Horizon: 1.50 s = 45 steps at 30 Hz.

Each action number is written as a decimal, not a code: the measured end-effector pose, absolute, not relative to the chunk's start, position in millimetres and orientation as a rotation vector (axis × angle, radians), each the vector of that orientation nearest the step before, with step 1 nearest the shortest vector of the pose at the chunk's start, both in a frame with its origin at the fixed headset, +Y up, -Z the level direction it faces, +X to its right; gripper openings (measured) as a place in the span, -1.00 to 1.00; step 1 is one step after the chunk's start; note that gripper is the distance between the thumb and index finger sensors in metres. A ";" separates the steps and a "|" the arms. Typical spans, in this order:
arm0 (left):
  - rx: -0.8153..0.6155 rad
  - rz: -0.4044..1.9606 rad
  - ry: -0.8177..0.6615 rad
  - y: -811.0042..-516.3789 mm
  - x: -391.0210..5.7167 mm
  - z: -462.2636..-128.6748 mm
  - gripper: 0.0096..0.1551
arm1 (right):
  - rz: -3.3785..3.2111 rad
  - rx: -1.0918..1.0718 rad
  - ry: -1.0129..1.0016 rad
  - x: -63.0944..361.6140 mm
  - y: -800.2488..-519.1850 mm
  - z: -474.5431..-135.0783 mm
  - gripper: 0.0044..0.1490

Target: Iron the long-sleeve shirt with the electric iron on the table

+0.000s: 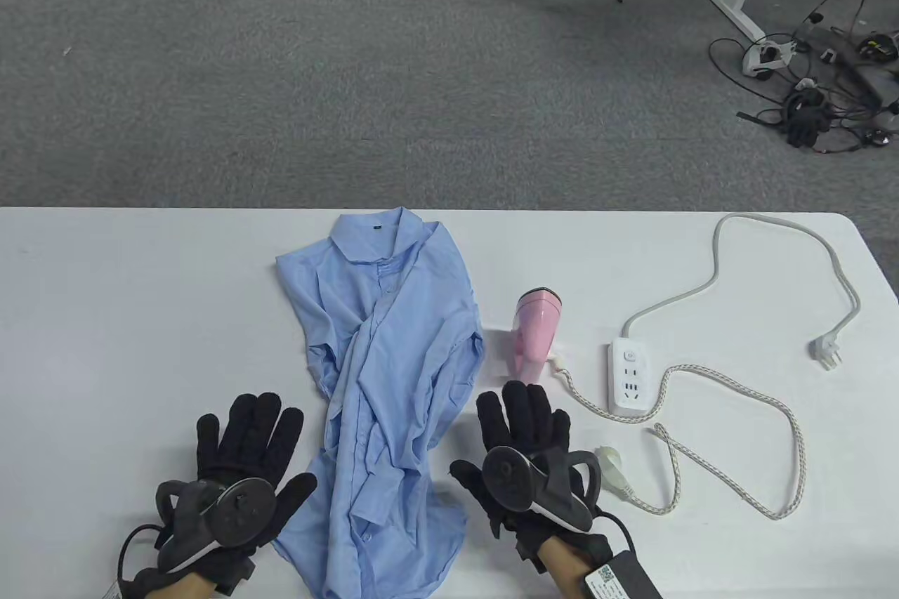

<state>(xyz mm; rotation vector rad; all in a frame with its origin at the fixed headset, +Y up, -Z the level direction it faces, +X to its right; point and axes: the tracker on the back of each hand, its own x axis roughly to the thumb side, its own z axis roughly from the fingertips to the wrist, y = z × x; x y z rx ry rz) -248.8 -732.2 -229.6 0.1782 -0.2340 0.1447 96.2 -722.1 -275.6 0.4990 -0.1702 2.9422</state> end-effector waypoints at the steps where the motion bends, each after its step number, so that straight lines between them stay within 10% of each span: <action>1: 0.176 0.143 -0.235 -732.3 -248.7 -229.8 0.01 | 2.943 0.498 -0.170 96.3 -722.2 -275.6 0.17; 25: 0.182 0.137 -0.224 -732.1 -248.5 -229.6 0.01 | 3.098 0.102 -0.204 172.9 -693.2 -314.0 0.07; 34: 0.174 0.139 -0.225 -732.6 -248.0 -230.4 0.01 | 3.228 -0.182 0.452 199.1 -704.2 -316.2 0.00; 45: 0.162 0.135 -0.231 -734.0 -246.2 -230.3 0.00 | 3.268 -0.229 0.669 198.2 -734.6 -319.0 -0.04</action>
